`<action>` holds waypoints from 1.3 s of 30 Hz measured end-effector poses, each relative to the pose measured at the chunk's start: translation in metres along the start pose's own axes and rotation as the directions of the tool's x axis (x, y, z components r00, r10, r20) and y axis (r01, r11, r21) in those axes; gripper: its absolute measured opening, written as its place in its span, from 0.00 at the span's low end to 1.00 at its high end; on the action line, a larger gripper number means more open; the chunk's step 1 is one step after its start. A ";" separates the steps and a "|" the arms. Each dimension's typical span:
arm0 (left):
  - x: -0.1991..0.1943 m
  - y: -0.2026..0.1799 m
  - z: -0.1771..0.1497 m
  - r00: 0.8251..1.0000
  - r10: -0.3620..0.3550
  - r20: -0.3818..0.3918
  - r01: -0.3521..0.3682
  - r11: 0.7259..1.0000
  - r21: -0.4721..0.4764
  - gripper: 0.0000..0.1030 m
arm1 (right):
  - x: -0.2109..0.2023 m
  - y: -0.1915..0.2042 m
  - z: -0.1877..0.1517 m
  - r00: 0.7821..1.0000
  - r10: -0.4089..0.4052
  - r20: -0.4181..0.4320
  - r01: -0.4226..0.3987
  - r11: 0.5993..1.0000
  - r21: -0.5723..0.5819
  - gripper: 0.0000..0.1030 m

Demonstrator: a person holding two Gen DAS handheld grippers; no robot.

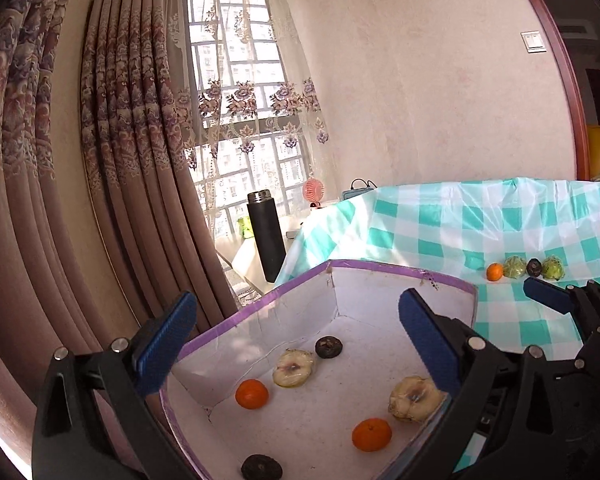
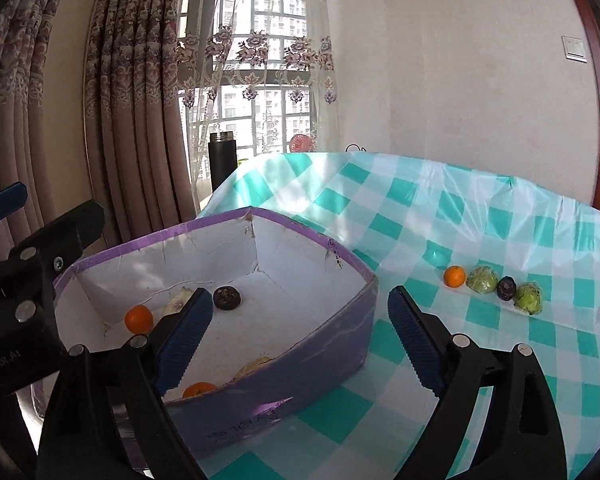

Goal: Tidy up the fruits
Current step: 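Withdraw both grippers from the box back toward the remaining fruits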

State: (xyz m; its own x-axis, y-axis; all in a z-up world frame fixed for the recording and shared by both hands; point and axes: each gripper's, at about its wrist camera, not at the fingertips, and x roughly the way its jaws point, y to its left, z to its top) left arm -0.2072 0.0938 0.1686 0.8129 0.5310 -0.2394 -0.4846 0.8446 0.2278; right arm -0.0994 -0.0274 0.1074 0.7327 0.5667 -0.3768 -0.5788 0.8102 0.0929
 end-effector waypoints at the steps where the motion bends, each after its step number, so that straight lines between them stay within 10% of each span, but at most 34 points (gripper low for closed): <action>1: -0.005 -0.014 0.000 0.999 -0.045 0.007 0.045 0.999 0.020 0.98 | -0.003 -0.015 -0.002 1.000 -0.020 0.000 0.020 0.999 0.029 0.84; 8: -0.029 -0.113 -0.014 0.934 -0.357 -0.019 0.356 0.926 0.123 0.98 | -0.013 -0.113 -0.037 0.982 -0.188 -0.038 0.191 0.964 0.184 0.84; 14: 0.002 -0.186 -0.036 0.824 -0.547 -0.146 0.564 0.817 0.120 0.98 | -0.006 -0.195 -0.073 0.915 -0.346 -0.209 0.400 0.845 0.355 0.84; 21: 0.095 -0.214 -0.057 0.715 -0.635 -0.292 0.593 0.773 -0.228 0.98 | -0.014 -0.221 -0.082 0.888 -0.398 -0.230 0.460 0.764 0.454 0.84; 30: 0.146 -0.233 -0.072 0.600 -0.700 -0.388 0.622 0.713 -0.325 0.96 | -0.004 -0.228 -0.079 0.881 -0.392 -0.266 0.473 0.763 0.441 0.80; 34: 0.155 -0.240 -0.077 0.561 -0.704 -0.437 0.621 0.706 -0.340 0.96 | 0.013 -0.238 -0.072 0.869 -0.393 -0.300 0.489 0.770 0.410 0.74; 39: 0.156 -0.239 -0.079 0.584 -0.686 -0.435 0.599 0.725 -0.340 0.95 | 0.046 -0.254 -0.058 0.853 -0.407 -0.327 0.505 0.804 0.315 0.73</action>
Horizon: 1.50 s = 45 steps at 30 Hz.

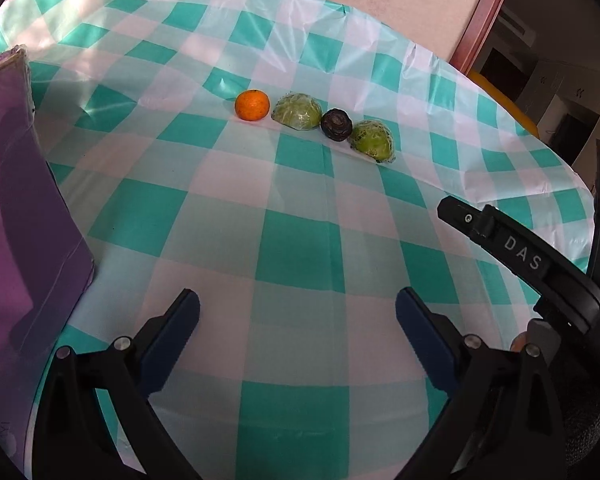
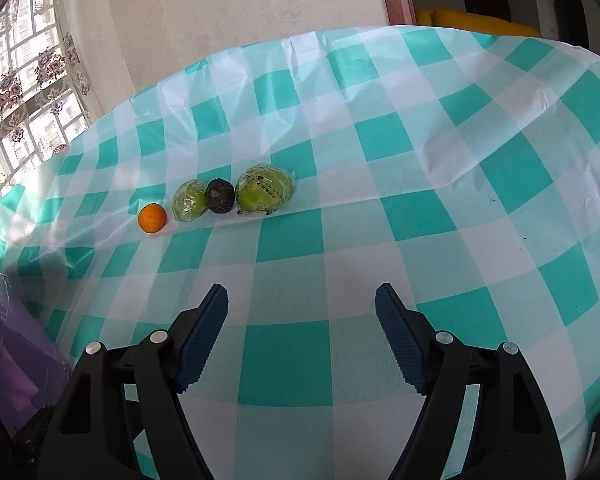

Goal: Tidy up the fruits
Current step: 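Withdraw both grippers from the box back toward the remaining fruits, then grasp the bagged green fruit with the right gripper while the left grasps the small orange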

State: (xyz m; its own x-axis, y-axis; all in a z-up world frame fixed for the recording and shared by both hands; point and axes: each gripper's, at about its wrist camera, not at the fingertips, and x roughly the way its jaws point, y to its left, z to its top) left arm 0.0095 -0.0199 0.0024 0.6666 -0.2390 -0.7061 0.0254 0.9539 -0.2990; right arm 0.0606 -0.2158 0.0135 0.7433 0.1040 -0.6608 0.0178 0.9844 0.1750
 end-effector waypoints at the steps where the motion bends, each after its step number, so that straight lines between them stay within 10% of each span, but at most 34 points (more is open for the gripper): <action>1: -0.001 0.002 0.000 1.000 0.000 0.005 0.000 1.000 -0.007 0.95 | 0.008 0.002 0.005 1.000 -0.001 -0.008 0.001 1.000 -0.023 0.73; 24: -0.002 -0.004 0.000 1.000 0.017 -0.005 -0.017 1.000 0.014 0.96 | 0.129 0.045 0.082 0.986 -0.024 -0.164 0.002 0.990 -0.138 0.60; 33: 0.011 -0.008 0.010 0.997 0.077 -0.032 -0.076 0.997 0.028 0.96 | 0.096 -0.033 0.069 0.983 0.173 -0.053 -0.156 0.958 0.243 0.57; 40: 0.052 -0.011 0.073 0.968 0.242 0.071 -0.240 0.970 -0.030 0.81 | 0.081 -0.054 0.061 0.970 0.241 0.010 -0.232 0.920 0.316 0.57; 45: 0.098 0.016 0.120 0.956 0.294 0.002 -0.292 0.948 -0.127 0.57 | 0.078 -0.050 0.059 0.971 0.239 0.020 -0.235 0.930 0.282 0.57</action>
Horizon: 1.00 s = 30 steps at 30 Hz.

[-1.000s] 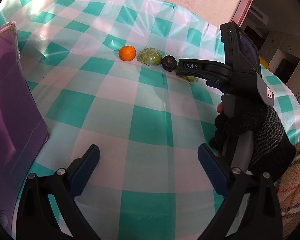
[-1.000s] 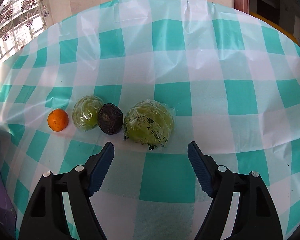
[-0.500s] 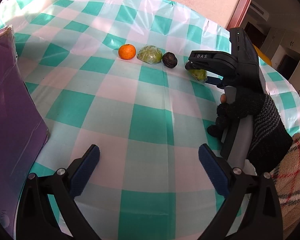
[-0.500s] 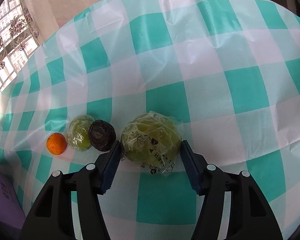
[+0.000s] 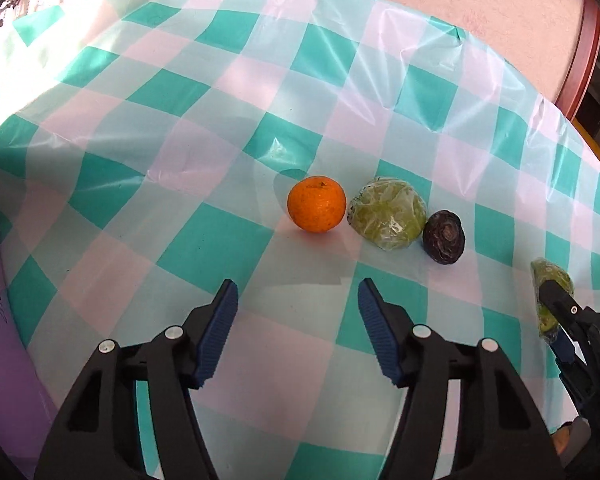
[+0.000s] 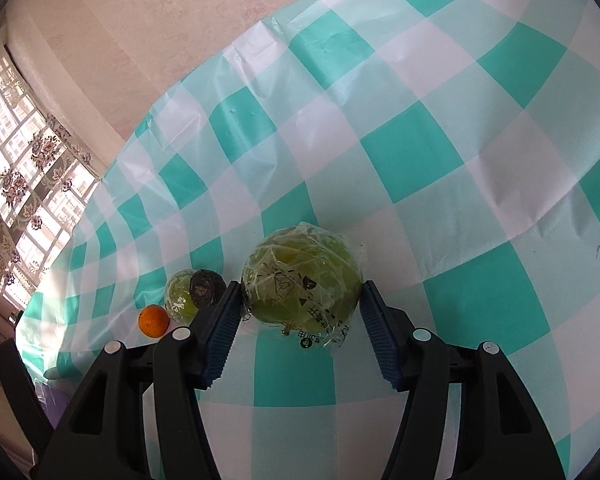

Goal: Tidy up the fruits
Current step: 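Grasp the bagged green fruit with the right gripper while the left grasps the small orange, then carry the orange and bagged green fruit into the purple box and release both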

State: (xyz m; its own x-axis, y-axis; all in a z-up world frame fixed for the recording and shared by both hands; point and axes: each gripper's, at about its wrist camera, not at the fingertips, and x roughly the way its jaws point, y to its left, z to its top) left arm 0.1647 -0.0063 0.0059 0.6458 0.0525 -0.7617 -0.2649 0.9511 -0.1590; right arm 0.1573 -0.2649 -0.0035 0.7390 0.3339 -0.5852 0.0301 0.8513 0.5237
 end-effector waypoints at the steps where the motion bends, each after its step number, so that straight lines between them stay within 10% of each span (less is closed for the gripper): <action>1: 0.005 -0.003 0.006 1.000 0.018 0.008 -0.018 1.000 0.021 0.56 | 0.000 0.001 0.000 1.000 -0.002 0.000 0.002 1.000 -0.007 0.58; 9: 0.039 -0.016 0.045 0.998 0.059 -0.006 -0.058 0.995 0.078 0.53 | 0.002 0.007 -0.002 1.000 0.003 -0.012 -0.003 0.999 -0.043 0.58; 15: 0.036 -0.007 0.050 1.000 0.004 0.010 -0.005 0.999 0.052 0.33 | 0.003 0.006 -0.001 1.000 0.015 -0.012 -0.015 0.999 -0.042 0.58; 30: -0.025 0.024 -0.015 0.986 -0.164 0.038 0.167 0.983 -0.074 0.33 | -0.014 0.015 -0.024 1.000 0.006 -0.016 -0.007 0.999 -0.046 0.58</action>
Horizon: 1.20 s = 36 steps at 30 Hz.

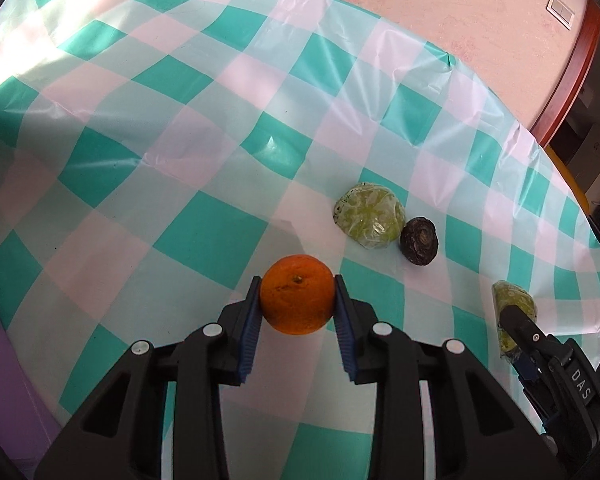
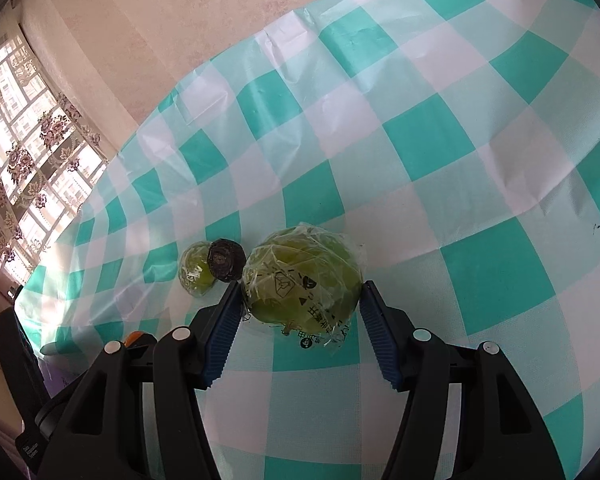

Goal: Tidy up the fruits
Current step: 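Carry the orange and bagged green fruit into the purple box and release both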

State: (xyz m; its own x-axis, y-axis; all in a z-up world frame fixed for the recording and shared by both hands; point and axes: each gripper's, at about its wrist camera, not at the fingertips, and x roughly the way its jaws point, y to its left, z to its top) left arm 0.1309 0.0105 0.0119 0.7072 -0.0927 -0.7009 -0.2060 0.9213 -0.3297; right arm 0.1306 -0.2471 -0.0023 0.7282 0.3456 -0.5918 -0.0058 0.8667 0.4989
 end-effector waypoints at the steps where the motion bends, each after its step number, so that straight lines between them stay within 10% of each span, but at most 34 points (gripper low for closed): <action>1: -0.001 -0.004 -0.003 1.000 -0.005 -0.002 0.005 1.000 0.006 0.33 | -0.003 0.001 -0.004 1.000 0.001 0.001 -0.001 1.000 0.000 0.58; 36: -0.146 0.044 -0.140 0.990 -0.137 0.024 0.132 0.982 0.138 0.33 | -0.109 0.045 -0.140 0.993 0.027 -0.114 -0.050 0.977 -0.207 0.57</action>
State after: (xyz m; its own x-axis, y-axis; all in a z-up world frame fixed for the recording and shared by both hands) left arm -0.0757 0.0120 0.0112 0.7450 -0.2089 -0.6336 -0.0151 0.9442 -0.3291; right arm -0.0449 -0.1955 -0.0035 0.6450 0.4072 -0.6467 -0.1836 0.9040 0.3862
